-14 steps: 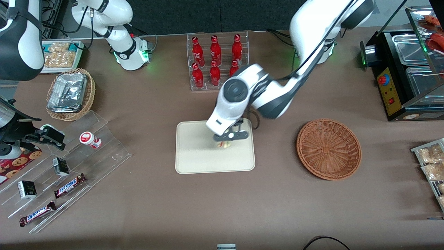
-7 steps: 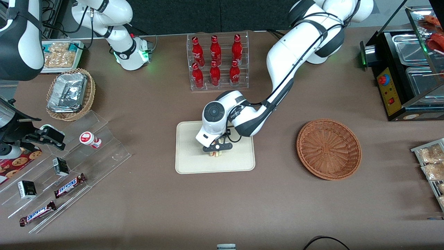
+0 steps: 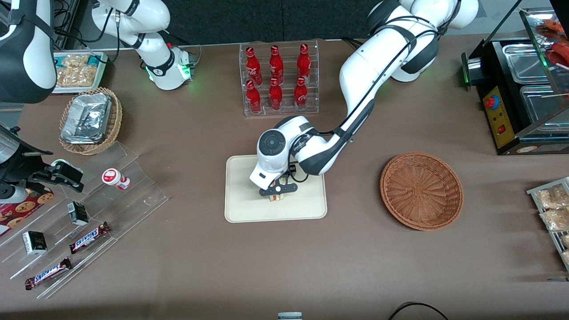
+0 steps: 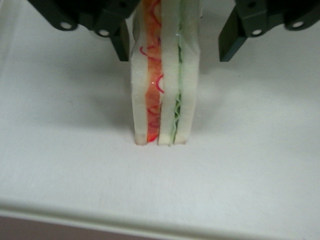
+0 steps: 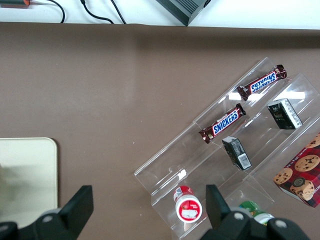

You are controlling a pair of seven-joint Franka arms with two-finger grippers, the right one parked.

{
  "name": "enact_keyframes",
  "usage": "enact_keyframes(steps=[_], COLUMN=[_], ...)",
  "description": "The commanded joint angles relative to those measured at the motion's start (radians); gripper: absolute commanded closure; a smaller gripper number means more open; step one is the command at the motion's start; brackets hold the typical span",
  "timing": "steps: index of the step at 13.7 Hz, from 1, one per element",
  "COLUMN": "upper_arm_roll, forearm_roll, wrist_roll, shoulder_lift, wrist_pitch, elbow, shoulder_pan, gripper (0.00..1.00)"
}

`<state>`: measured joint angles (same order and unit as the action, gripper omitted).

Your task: Place sandwich from basket to tray

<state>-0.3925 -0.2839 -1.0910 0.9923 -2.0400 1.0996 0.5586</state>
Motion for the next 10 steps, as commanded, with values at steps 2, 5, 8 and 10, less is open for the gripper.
enact_keyframes(steps=[2,5,8,10], upper_arm_roll=[0.006,0.004,0.006,0.006], forearm_roll=[0.118,0.201,0.292,0.299], wrist_roll=[0.052,0.204,0.423,0.547], shoulder_lift=[-0.197,-0.398,-0.633,-0.749], wrist_pitch=[0.163,0.268,0.229,0.234], elbow=[0.02,0.177,0.47,0.601], shoulder_pan=[-0.101,-0.242,-0.428,-0.52], gripper=[0.0,0.01,0.01,0.01])
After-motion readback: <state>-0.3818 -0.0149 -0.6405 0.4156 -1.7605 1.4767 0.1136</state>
